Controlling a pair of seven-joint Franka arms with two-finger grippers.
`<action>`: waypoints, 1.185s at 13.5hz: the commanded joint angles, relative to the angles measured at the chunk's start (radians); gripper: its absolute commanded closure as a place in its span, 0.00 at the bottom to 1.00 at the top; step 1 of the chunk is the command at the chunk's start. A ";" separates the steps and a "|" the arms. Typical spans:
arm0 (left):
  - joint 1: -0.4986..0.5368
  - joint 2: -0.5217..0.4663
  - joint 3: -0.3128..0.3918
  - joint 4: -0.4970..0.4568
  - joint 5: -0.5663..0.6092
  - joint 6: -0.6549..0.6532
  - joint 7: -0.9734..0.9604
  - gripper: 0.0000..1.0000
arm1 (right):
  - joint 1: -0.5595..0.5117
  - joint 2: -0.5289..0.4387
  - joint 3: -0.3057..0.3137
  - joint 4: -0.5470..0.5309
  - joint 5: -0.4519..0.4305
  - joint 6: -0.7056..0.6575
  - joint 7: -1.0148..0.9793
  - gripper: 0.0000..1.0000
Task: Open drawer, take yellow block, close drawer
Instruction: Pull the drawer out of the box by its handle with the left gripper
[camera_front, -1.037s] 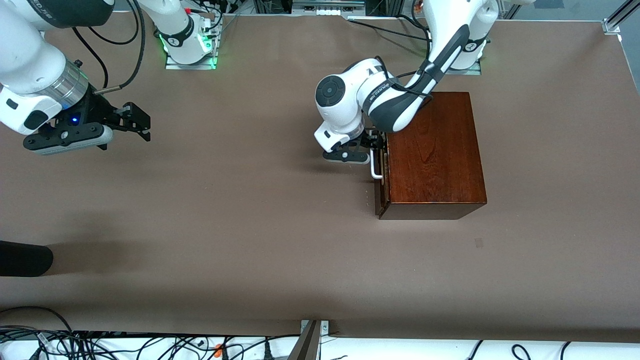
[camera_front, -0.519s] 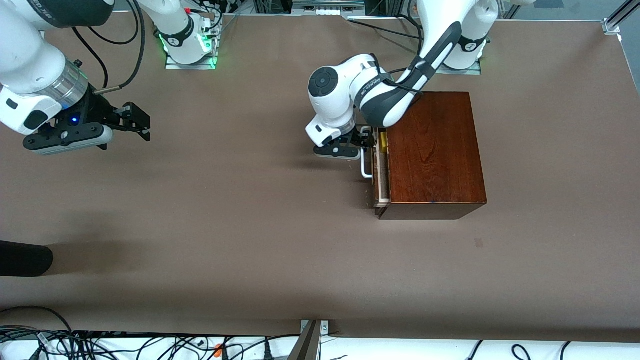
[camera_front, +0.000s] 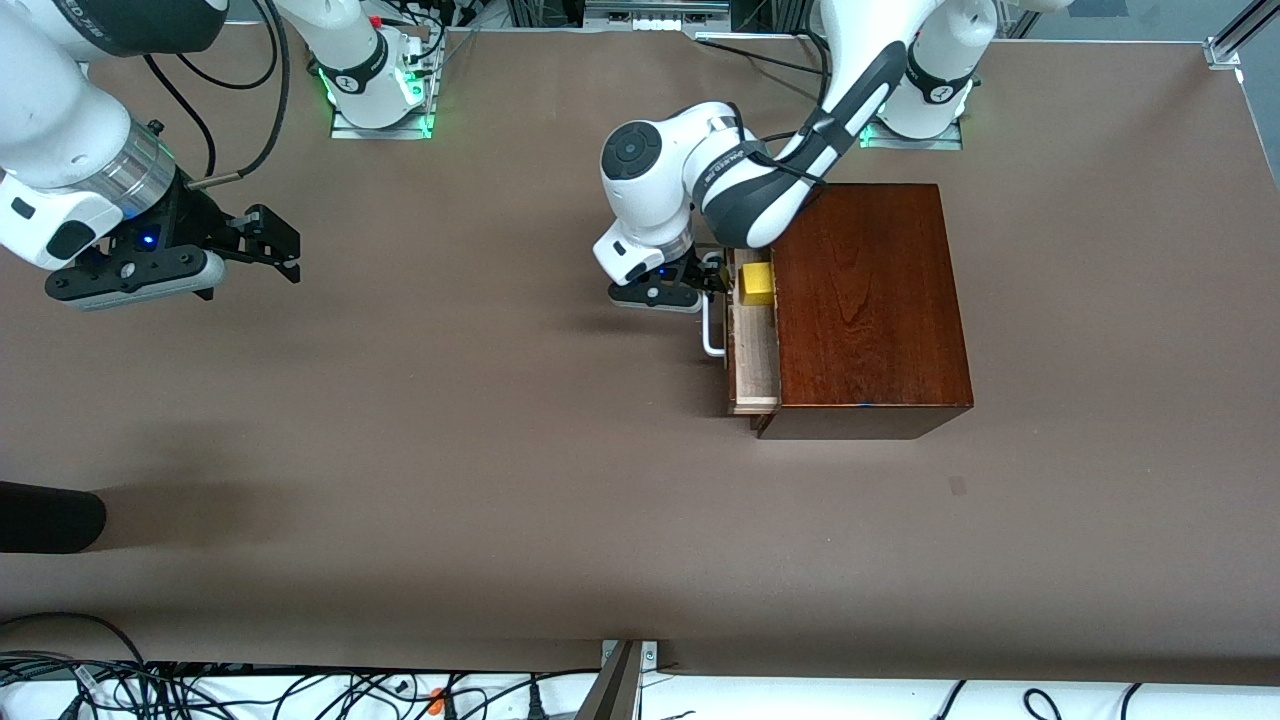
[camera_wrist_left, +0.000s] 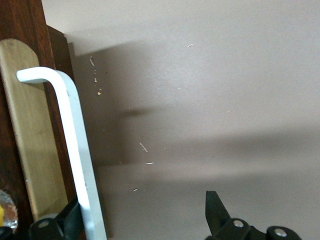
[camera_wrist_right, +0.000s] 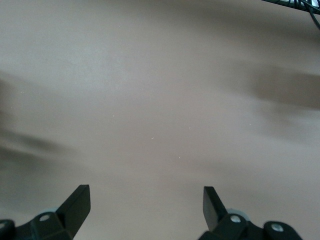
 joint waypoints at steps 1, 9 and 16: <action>-0.040 0.064 -0.011 0.096 -0.006 0.014 -0.035 0.00 | -0.005 -0.003 0.001 0.004 0.013 -0.011 0.009 0.00; -0.048 0.063 -0.011 0.135 -0.004 0.006 -0.032 0.00 | -0.005 -0.003 -0.005 0.004 0.014 -0.011 0.009 0.00; 0.009 -0.072 -0.013 0.274 -0.047 -0.355 0.144 0.00 | -0.005 -0.003 -0.005 0.004 0.014 -0.011 0.009 0.00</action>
